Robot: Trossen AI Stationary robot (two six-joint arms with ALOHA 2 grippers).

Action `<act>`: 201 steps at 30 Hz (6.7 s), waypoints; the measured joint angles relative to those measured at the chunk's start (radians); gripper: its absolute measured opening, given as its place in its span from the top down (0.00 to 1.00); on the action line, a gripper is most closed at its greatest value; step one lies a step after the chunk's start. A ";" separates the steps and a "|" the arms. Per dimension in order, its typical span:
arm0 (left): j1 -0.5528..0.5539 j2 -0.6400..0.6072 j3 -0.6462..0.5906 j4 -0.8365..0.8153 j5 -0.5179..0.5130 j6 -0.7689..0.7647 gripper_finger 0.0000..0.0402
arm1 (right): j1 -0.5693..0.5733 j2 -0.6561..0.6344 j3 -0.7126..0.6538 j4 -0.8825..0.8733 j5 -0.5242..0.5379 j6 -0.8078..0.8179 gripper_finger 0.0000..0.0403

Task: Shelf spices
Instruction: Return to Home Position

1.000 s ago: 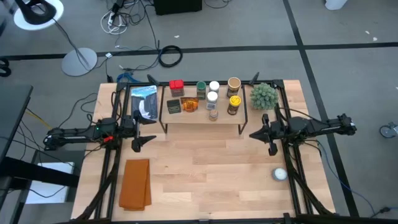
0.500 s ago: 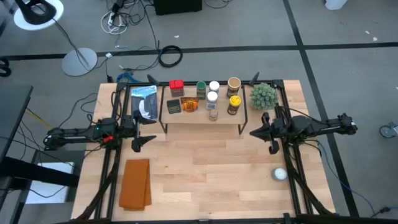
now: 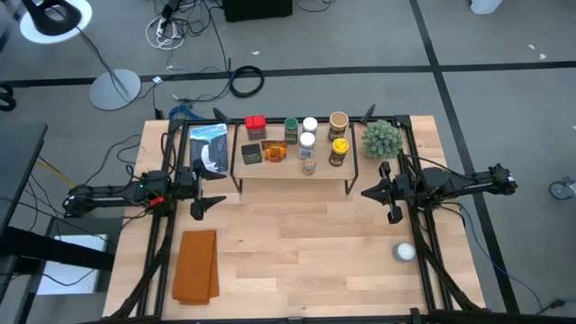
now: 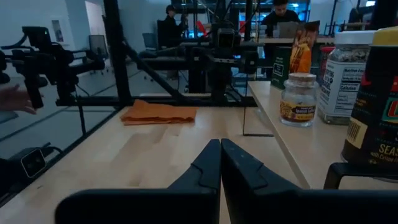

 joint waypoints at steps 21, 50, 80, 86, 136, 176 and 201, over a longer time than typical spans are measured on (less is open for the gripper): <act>0.000 0.000 0.000 0.000 0.000 0.000 0.13 | 0.000 0.000 0.002 -0.104 0.112 0.214 0.83; 0.000 0.000 0.000 0.000 0.000 0.000 0.13 | 0.001 0.274 0.006 -0.142 0.034 0.149 0.34; 0.000 0.000 0.000 0.000 0.000 0.000 0.13 | 0.001 0.410 0.000 -0.072 0.035 0.152 0.35; 0.000 0.000 0.000 0.000 0.000 0.000 0.13 | 0.001 0.410 0.001 -0.072 0.035 0.152 0.35; 0.000 0.000 0.000 0.000 0.000 0.000 0.13 | 0.001 0.410 0.003 -0.071 0.035 0.152 0.35; 0.000 0.000 0.000 0.000 0.000 0.000 0.13 | 0.000 0.410 0.003 -0.071 0.035 0.152 0.35; 0.000 0.000 0.000 0.000 0.000 0.000 0.13 | 0.000 0.409 0.003 -0.071 0.035 0.152 0.35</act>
